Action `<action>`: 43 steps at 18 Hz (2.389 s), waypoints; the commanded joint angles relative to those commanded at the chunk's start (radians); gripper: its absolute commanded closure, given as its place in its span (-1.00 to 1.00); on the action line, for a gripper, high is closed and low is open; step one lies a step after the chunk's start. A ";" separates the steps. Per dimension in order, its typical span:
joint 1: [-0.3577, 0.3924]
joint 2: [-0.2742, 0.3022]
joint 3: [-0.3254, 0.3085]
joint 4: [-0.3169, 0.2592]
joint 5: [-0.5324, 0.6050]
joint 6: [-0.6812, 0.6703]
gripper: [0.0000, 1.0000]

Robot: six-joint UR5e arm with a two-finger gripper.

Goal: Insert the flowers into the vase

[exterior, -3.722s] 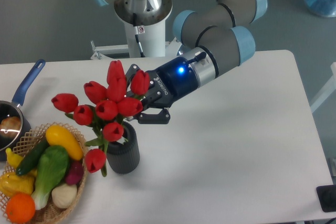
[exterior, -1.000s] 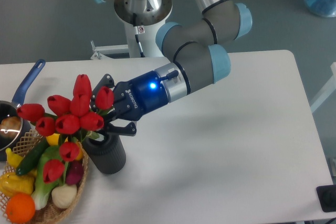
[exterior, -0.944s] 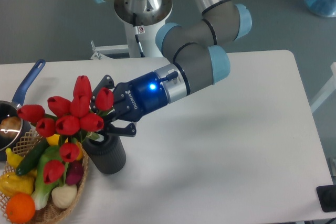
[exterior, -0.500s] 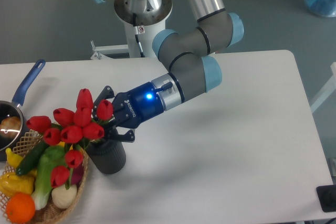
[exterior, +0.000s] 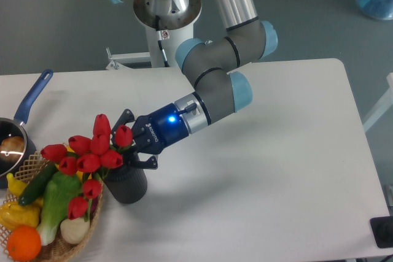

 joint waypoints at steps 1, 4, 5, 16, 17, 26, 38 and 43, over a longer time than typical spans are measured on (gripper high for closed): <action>0.000 0.000 -0.008 0.000 0.006 0.002 0.89; 0.000 0.000 -0.011 0.000 0.026 0.002 0.64; 0.002 -0.002 -0.015 -0.002 0.028 0.002 0.45; 0.041 0.005 -0.028 -0.002 0.107 0.045 -1.00; 0.044 0.009 -0.026 -0.002 0.117 0.045 -1.00; 0.084 0.129 -0.083 -0.021 0.278 0.012 -1.00; 0.219 0.262 -0.091 -0.040 0.737 0.005 -1.00; 0.268 0.236 0.035 -0.032 1.214 0.023 -1.00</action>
